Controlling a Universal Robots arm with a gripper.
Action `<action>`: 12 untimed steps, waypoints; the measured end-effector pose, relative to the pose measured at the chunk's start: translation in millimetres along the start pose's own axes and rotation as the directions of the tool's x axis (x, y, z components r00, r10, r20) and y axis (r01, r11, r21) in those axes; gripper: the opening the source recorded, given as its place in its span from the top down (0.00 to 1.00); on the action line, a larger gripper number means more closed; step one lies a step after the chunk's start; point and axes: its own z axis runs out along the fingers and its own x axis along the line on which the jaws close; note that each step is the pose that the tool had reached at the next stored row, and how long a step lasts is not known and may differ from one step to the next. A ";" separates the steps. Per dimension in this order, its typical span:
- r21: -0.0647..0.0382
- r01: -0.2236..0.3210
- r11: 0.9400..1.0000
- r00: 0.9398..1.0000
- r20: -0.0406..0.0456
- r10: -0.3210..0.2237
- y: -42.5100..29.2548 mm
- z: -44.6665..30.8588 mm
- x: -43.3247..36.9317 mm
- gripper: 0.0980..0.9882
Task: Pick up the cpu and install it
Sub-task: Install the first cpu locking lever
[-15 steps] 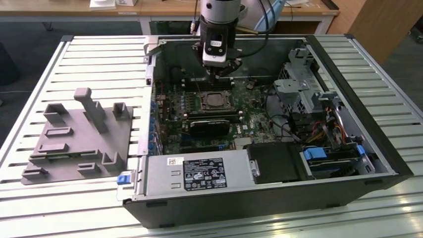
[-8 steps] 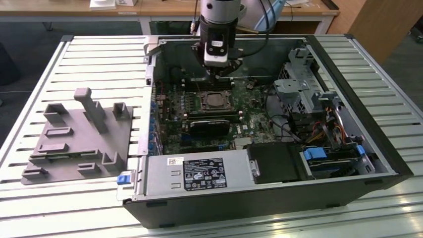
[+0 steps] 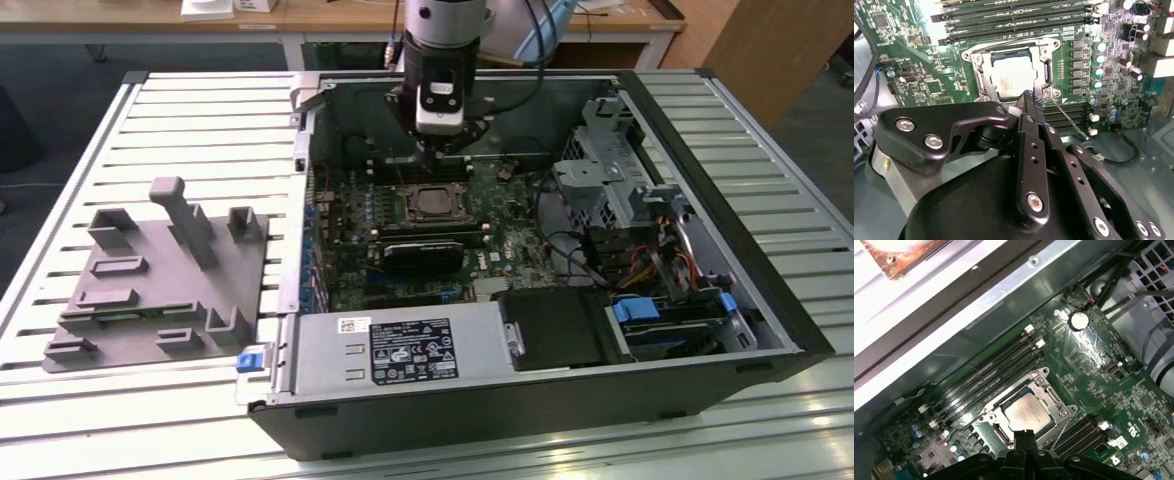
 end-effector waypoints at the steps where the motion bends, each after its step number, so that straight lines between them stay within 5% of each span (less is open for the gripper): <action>1: 0.000 0.020 1.000 1.000 0.000 -0.020 0.0 0.1 0.0 0.99; 6: 0.001 0.109 0.994 0.994 -0.002 -0.109 0.0 0.4 0.0 0.99; 12: 0.002 0.213 0.977 0.977 -0.003 -0.213 0.0 0.6 0.0 0.99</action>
